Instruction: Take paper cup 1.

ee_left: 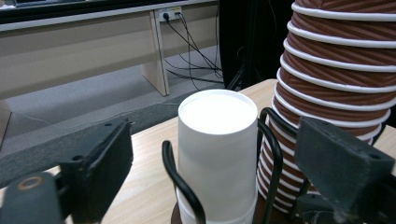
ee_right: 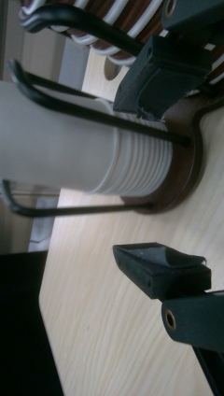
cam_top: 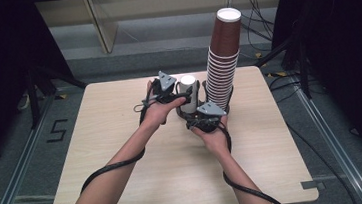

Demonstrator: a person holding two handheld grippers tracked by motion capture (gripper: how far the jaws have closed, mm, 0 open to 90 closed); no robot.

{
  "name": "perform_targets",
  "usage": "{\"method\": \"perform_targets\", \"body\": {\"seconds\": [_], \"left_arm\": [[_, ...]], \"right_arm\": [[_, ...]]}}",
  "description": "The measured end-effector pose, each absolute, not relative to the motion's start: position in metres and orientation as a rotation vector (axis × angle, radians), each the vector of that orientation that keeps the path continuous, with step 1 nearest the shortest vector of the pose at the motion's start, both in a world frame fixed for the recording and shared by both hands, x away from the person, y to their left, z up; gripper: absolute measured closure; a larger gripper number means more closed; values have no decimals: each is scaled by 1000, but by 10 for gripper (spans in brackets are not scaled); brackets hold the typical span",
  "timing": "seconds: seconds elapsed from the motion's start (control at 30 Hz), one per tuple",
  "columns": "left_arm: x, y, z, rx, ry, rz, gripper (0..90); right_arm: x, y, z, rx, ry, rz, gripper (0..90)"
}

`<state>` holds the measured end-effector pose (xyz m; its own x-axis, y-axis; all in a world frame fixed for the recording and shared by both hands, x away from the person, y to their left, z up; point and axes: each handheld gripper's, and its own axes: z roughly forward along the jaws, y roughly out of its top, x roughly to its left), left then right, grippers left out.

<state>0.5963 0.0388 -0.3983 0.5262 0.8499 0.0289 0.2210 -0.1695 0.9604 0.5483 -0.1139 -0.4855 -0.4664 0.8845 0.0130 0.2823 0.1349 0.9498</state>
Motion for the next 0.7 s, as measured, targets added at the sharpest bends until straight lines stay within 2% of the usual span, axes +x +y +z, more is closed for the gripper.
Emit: {"method": "perform_targets", "body": {"seconds": [0.23,0.7], "left_arm": [[606,32,-404,1675,914,711,144],[614,26,-410,1708,888,724,162]], "right_arm": [[561,-112,-492,1163,1814,1263,310],[577,-103,-502,1207,1769,1226,300]]}}
